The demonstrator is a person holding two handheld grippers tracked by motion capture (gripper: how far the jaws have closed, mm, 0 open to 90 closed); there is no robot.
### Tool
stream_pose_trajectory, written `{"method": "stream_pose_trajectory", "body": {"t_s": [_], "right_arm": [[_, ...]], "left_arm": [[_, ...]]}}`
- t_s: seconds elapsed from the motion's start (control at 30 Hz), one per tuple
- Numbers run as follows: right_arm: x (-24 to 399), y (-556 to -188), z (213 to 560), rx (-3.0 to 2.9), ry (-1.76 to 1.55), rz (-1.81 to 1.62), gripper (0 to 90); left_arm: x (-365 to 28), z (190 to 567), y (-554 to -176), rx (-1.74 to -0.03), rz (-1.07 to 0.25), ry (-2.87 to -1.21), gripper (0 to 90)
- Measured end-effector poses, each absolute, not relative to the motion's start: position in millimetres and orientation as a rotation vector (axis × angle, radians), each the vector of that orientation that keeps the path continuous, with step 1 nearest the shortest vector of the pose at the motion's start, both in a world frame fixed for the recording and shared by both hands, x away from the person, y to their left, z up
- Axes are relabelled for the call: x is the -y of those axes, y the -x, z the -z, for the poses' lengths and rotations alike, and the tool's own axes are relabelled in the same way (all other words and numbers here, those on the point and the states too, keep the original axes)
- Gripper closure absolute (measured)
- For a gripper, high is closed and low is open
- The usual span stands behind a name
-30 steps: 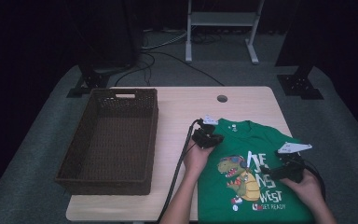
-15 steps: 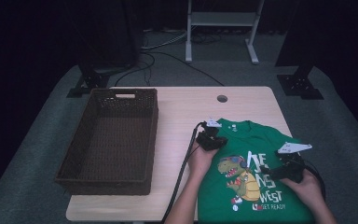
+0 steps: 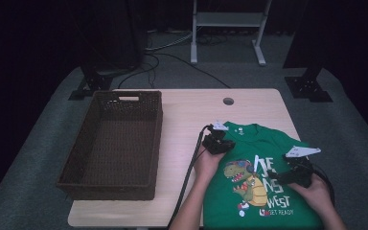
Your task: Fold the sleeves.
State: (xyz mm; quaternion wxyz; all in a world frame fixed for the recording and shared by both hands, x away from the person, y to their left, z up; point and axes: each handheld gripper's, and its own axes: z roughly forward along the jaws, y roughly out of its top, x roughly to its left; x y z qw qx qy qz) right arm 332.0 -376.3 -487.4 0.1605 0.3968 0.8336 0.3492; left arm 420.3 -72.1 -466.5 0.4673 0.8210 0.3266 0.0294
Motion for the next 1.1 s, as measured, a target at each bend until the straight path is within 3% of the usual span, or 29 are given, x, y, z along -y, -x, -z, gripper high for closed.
{"method": "stream_pose_trajectory", "body": {"t_s": [0.17, 0.4, 0.43, 0.47, 0.57, 0.6, 0.67, 0.77, 1.1], "right_arm": [[376, -332, 487, -2.381, -1.134, -0.997, 0.0], [376, -332, 487, -2.381, -1.133, -0.998, 0.0], [376, -332, 487, -2.381, -1.133, -0.997, 0.0], [376, -332, 487, -2.381, -1.133, -0.997, 0.0], [376, -332, 487, -2.381, -1.134, -0.998, 0.0], [376, -332, 487, -2.381, -1.134, -0.998, 0.0], [376, -332, 487, -2.381, -1.134, -0.998, 0.0], [376, -332, 487, -2.381, -1.134, -0.998, 0.0], [376, -332, 487, -2.381, -1.133, -0.997, 0.0]], "left_arm": [[73, 467, -420, -0.804, -0.086, -2.02, 72.1], [72, 467, -418, -0.815, -0.116, -2.006, 55.4], [73, 467, -417, -0.817, -0.108, -2.005, 44.7], [74, 467, -417, -0.816, -0.103, -2.006, 44.7], [78, 466, -414, -0.793, -0.117, -2.025, 22.8], [80, 466, -413, -0.782, -0.12, -2.029, 22.8], [84, 466, -409, -0.762, -0.148, -2.053, 11.9], [89, 468, -403, -0.746, -0.189, -2.076, 4.3], [101, 482, -389, -0.718, -0.265, -2.191, 0.0]]}}
